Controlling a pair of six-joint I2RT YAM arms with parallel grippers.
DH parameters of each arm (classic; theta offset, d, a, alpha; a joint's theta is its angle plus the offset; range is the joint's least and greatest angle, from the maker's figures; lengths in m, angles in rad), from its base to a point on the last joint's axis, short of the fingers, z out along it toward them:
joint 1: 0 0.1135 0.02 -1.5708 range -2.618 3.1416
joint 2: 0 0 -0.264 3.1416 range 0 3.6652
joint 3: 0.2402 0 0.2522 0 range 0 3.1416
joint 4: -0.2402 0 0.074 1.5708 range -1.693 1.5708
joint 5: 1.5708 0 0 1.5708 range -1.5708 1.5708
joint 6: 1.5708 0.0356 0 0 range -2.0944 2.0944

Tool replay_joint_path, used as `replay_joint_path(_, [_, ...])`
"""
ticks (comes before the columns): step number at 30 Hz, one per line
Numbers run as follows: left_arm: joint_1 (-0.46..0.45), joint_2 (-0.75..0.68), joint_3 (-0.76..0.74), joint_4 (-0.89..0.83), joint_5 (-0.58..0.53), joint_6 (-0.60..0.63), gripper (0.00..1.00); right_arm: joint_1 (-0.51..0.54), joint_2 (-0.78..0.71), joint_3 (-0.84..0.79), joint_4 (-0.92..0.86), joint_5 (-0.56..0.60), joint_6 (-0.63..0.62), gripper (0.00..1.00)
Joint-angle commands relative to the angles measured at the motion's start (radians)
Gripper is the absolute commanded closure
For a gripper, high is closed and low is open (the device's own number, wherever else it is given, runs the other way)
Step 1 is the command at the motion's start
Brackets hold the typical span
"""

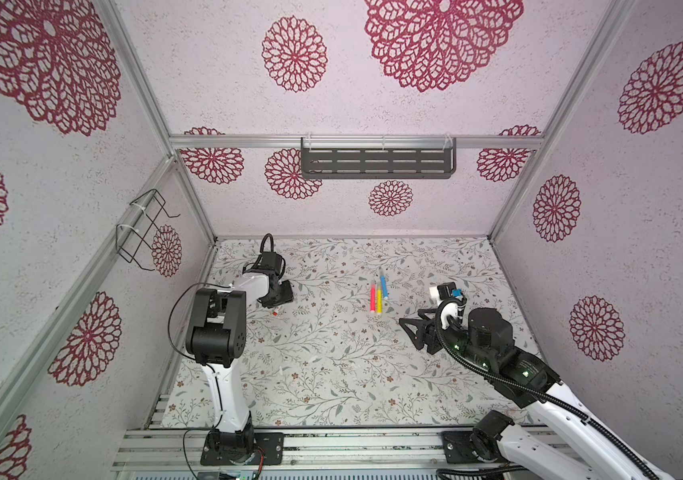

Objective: Insert the pens into the pen caps
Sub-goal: 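Lower the left gripper and grasp the white marker near its middle, then lift the white marker upright with the left gripper toward the table center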

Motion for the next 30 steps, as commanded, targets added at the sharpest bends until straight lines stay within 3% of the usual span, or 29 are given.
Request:
replay_joint_path(1, [-0.025,0.01,-0.031,-0.04,-0.005,-0.01,0.56,-0.004,0.007,0.019,0.026,0.014,0.0,0.27])
replay_joint_path(11, [-0.08,0.018,-0.002,-0.138,-0.078,0.021,0.63,-0.005,0.005,0.013,0.023,0.022,-0.011,0.27])
replay_joint_path(22, [-0.133,-0.018,-0.039,-0.165,-0.072,0.061,0.87,-0.005,-0.024,-0.009,0.01,0.044,-0.009,0.27])
replay_joint_path(26, [-0.14,-0.113,-0.096,-0.085,0.004,0.072,0.88,-0.005,-0.024,-0.015,0.012,0.047,0.0,0.27])
replay_joint_path(30, [-0.142,-0.234,-0.176,0.053,0.167,0.063,0.87,-0.007,-0.018,-0.012,0.006,0.052,0.002,0.27])
